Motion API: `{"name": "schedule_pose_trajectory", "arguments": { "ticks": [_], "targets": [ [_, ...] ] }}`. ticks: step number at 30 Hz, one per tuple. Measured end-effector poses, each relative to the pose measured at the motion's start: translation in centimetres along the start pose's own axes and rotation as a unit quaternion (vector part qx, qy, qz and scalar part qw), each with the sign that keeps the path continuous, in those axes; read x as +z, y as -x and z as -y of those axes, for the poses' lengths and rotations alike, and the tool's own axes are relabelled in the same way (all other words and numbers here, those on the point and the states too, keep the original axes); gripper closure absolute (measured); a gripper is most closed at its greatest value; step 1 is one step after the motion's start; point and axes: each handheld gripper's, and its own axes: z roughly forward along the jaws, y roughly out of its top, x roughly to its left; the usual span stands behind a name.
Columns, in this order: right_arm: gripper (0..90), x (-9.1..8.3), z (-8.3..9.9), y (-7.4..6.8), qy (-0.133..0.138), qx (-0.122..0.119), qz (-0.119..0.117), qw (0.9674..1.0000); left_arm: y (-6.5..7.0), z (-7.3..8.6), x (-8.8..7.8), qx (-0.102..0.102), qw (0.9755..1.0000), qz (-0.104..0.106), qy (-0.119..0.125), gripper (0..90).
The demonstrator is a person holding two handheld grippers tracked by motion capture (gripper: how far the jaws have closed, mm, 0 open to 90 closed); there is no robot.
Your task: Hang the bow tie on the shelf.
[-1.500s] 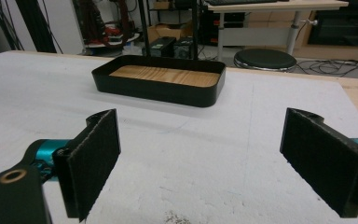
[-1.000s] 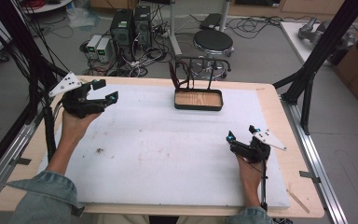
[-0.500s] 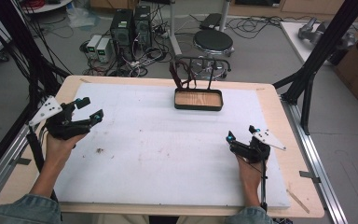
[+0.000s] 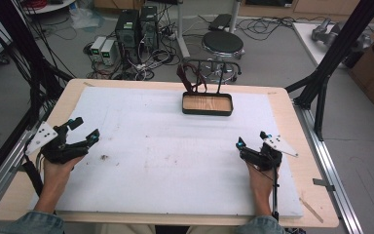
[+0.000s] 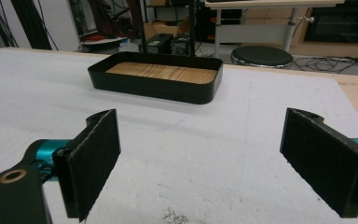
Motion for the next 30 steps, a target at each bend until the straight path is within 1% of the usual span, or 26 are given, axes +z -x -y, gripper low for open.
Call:
{"name": "schedule_pose_trajectory", "arguments": {
  "ticks": [1,2,5,7,10,12,16,17,20,26,28,30],
  "targets": [
    [11.3,0.0,0.0,0.0,0.0,0.0,0.001,1.0,0.1,0.5,-0.2,-0.001,1.0,-0.007,-0.002,20.0],
    [11.2,0.0,0.0,0.0,0.0,-0.002,0.001,1.0,0.1,0.5,-0.2,-0.001,1.0,-0.007,-0.002,19.9],
    [11.2,0.0,0.0,0.0,-0.001,-0.005,0.002,1.0,0.3,1.5,-0.5,-0.005,0.9998,-0.02,-0.004,19.5],
    [11.2,0.0,0.0,0.0,-0.001,-0.004,0.002,1.0,0.3,1.9,-0.4,-0.007,0.9996,-0.023,-0.013,19.1],
    [11.3,0.1,0.0,0.0,-0.001,-0.003,0.001,1.0,0.3,2.6,-0.3,-0.018,0.999,-0.029,-0.028,17.5],
    [11.2,0.1,0.0,0.0,-0.003,-0.002,0.0,1.0,0.4,2.9,-0.1,-0.016,0.9986,-0.03,-0.041,17.0],
    [11.3,0.1,0.0,-0.1,-0.002,-0.007,-0.003,1.0,0.6,3.4,0.4,-0.016,0.998,-0.025,-0.055,17.0],
    [11.3,0.2,0.1,-0.2,-0.006,0.0,-0.006,1.0,0.6,3.4,0.4,-0.015,0.9979,-0.023,-0.059,17.0],
    [11.3,0.4,0.2,-0.2,-0.013,-0.003,-0.007,0.9999,0.6,3.5,0.6,-0.016,0.9976,-0.021,-0.065,16.9],
    [11.3,0.3,0.2,-0.2,-0.012,-0.004,-0.007,0.9999,0.5,3.6,0.6,-0.02,0.9973,-0.022,-0.067,16.4],
    [11.3,0.3,0.2,-0.2,-0.013,-0.004,-0.008,0.9999,0.4,3.6,0.7,-0.025,0.9971,-0.024,-0.068,15.8],
    [11.3,0.3,0.2,-0.2,-0.012,-0.003,-0.008,0.9999,0.3,3.7,0.8,-0.031,0.9964,-0.022,-0.075,15.2]
  ]
}}
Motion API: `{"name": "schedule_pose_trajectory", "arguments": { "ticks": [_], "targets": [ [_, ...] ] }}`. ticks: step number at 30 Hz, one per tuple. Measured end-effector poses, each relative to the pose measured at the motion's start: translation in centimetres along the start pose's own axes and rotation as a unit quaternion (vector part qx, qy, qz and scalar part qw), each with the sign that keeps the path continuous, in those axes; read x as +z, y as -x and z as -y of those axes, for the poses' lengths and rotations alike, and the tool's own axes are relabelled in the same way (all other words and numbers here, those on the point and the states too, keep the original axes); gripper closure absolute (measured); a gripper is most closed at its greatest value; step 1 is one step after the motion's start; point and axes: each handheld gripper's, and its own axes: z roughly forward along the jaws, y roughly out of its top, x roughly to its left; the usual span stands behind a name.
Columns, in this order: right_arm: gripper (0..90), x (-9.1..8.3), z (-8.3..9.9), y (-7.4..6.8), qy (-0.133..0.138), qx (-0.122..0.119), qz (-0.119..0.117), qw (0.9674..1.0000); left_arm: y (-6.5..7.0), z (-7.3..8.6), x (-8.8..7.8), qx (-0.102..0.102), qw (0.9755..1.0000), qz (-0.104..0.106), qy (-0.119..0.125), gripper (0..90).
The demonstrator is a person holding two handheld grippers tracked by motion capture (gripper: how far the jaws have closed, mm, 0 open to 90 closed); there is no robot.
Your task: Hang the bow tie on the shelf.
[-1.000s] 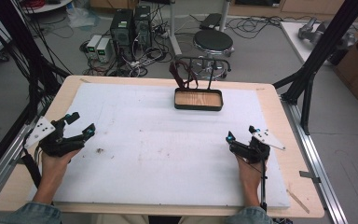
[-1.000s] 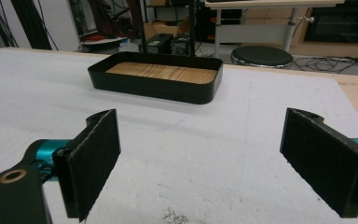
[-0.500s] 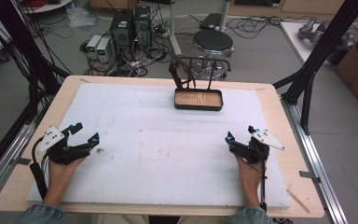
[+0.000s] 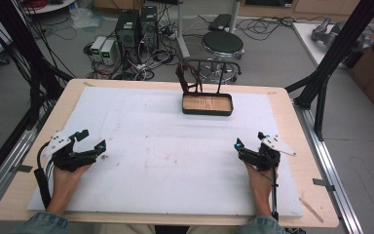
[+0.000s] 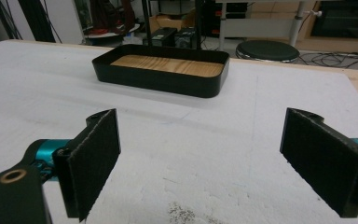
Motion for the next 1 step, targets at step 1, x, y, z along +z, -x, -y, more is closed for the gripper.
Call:
{"name": "schedule_pose_trajectory", "arguments": {
  "ticks": [1],
  "targets": [
    [11.3,0.0,0.0,0.0,0.0,0.0,0.0,1.0,-0.03,0.05,0.06,-0.003,1.0,0.002,-0.004,15.2]
  ]
}}
